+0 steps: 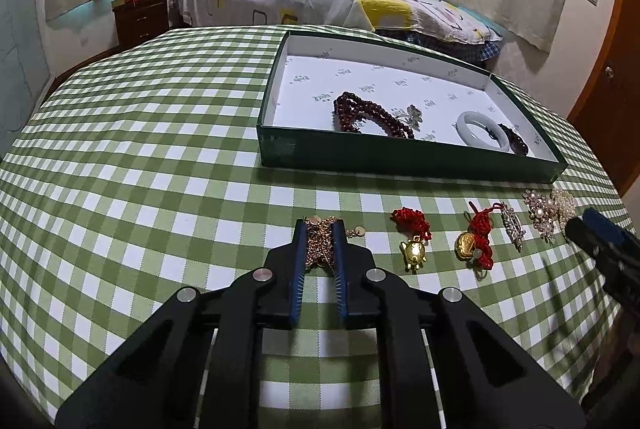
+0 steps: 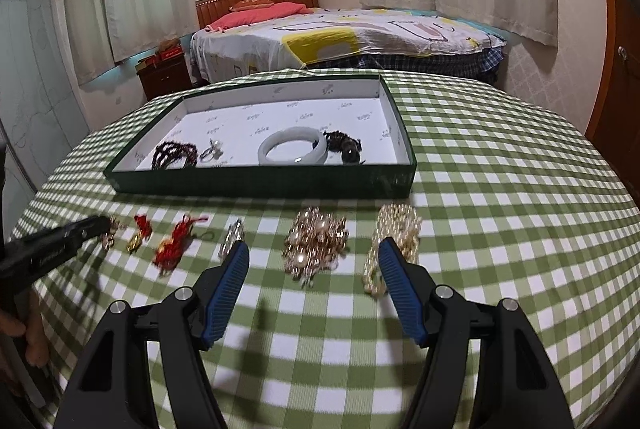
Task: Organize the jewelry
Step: 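Lower the left gripper onto the gold chain brooch and close it, then lower the right gripper around the pearl-and-gold brooch while the left holds the gold chain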
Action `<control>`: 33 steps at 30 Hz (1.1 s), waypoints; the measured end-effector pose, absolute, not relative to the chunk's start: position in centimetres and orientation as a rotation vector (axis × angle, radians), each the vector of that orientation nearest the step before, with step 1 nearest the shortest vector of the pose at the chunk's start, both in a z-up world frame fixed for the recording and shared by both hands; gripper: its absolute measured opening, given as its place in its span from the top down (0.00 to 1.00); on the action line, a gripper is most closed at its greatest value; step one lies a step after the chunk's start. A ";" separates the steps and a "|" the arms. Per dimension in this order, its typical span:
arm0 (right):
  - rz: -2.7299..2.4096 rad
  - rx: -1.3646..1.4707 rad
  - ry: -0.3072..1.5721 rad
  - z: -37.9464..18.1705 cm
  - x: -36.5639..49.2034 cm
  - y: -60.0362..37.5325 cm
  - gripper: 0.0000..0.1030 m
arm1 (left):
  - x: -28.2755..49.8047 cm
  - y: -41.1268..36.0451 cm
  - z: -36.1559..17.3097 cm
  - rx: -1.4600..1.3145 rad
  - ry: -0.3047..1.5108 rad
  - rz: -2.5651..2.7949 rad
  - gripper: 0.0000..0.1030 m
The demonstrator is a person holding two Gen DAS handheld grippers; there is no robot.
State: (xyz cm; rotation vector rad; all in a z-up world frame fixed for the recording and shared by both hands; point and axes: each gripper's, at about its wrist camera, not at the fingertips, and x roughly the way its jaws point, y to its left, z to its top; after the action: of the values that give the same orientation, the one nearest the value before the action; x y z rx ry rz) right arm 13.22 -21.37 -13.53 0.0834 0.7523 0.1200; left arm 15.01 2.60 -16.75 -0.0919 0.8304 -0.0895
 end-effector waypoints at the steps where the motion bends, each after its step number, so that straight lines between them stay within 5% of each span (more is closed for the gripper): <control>1: 0.119 0.087 0.759 -13.5 13.6 -21.4 0.36 | 15.0 2.6 -16.7 -0.093 0.831 -0.090 0.87; 17: 0.112 0.092 0.887 -15.1 17.7 -21.0 0.37 | 15.0 2.7 -16.8 -0.093 0.831 -0.090 0.87; 26: 0.125 0.057 0.907 -15.4 17.5 -20.4 0.61 | 15.0 2.7 -16.8 -0.094 0.830 -0.090 0.87; 33: 0.137 0.054 0.882 -15.3 16.6 -20.4 0.64 | 15.0 2.7 -16.8 -0.094 0.830 -0.090 0.87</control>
State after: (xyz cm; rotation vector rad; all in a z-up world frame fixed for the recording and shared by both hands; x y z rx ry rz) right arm 16.64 -20.35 -15.29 0.0543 0.8823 0.1373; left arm 15.02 2.68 -16.80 -0.0944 0.8302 -0.0903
